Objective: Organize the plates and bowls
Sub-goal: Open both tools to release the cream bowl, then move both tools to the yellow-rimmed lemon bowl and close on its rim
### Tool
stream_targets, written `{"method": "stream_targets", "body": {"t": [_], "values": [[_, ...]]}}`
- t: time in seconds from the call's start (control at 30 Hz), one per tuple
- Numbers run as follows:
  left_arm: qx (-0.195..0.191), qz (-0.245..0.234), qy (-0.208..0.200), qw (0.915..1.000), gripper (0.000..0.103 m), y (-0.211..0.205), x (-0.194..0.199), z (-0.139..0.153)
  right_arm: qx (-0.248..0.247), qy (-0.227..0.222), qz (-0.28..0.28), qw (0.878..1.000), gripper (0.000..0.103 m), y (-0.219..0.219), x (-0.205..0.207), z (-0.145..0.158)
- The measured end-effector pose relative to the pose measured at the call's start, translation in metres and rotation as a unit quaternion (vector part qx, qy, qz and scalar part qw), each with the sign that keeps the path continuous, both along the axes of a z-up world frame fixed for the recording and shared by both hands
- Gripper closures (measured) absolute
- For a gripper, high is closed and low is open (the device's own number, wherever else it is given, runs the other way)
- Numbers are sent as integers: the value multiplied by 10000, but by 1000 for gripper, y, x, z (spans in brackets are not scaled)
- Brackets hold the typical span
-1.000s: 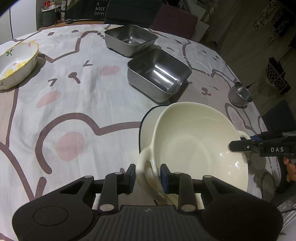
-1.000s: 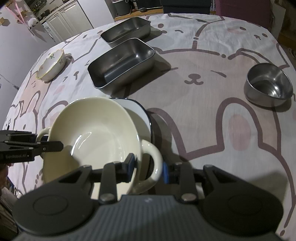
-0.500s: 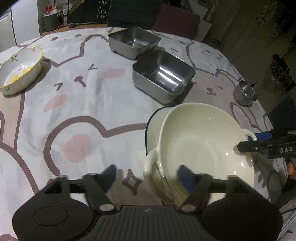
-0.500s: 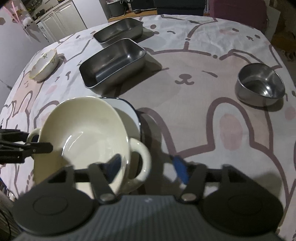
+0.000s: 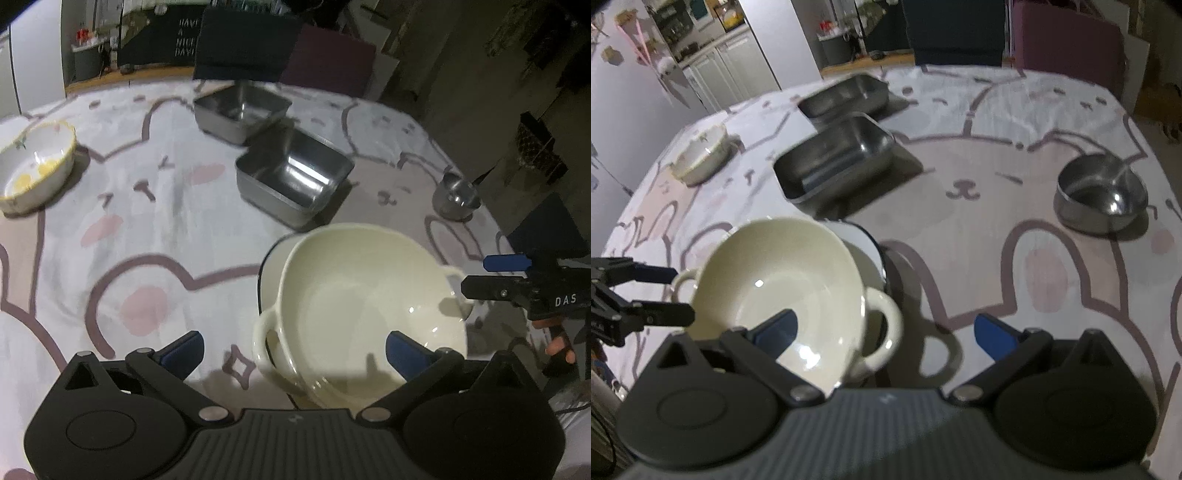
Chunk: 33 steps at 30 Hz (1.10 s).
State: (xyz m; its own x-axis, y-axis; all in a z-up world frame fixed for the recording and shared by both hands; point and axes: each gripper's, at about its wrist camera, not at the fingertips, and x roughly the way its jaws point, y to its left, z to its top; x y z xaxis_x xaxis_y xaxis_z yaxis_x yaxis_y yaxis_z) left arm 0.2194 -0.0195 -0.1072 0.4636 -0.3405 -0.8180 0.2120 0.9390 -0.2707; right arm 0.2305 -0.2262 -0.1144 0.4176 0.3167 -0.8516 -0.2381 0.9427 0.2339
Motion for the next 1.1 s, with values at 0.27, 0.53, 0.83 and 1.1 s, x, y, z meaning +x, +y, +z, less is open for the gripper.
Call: {"method": "stream_targets", "body": {"t": [0.27,0.53,0.83,1.1], "values": [[-270,376,-765,9960,0,24,-12,41,183,-847,-58,9962,0,6,-12,35],[-345,977,-1436,9842,0,60,-20,75,485,-1577,88,9863,0,37,-8,68],[-298,1711,-1751,9691,0,112,-11,92,760,-2059,304,9752,0,94,16,95],[-41,2317,-1911,9538,0,162,14,93,834,-2112,595,9721,0,158,63,105]]}}
